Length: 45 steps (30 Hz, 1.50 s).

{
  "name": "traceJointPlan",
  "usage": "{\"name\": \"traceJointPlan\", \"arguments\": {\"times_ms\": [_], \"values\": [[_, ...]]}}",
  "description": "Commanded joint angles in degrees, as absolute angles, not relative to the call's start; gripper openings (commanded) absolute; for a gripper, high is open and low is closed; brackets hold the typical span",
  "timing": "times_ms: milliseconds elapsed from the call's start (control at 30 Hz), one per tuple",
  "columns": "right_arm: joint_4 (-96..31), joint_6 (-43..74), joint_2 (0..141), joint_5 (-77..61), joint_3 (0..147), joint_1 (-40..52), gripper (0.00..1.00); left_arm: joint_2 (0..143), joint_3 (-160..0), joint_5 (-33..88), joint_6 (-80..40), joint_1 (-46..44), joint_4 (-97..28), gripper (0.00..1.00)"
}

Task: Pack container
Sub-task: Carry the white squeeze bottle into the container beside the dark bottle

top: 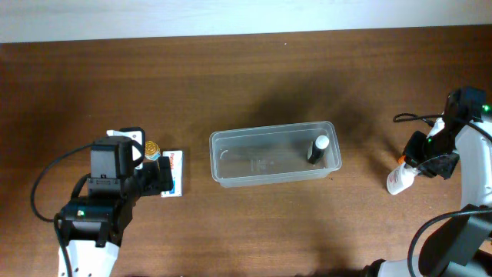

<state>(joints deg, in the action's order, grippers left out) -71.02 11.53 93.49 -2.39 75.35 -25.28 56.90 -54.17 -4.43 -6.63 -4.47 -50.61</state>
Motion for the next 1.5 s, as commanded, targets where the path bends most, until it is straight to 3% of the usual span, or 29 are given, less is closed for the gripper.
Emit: {"name": "traceJointPlan", "arguments": {"times_ms": [0, 367, 700, 1467], "values": [[-72.1, 10.8, 90.1, -3.3, 76.5, -23.5, 0.17, 57.1, -55.4, -3.8, -6.0, -4.3, -50.7, 1.00], [-87.3, 8.4, 80.6, -3.5, 96.0, -7.6, 0.17, 57.1, -55.4, -3.8, -6.0, -4.3, -50.7, 1.00], [-85.6, 13.5, 84.3, -1.4, 97.3, 11.9, 0.17, 57.1, -55.4, -3.7, -6.0, -4.3, -50.7, 1.00], [-79.9, 13.8, 98.7, -0.4, 95.5, 12.5, 0.17, 57.1, -55.4, -3.8, -6.0, -4.3, -50.7, 1.00]]}}
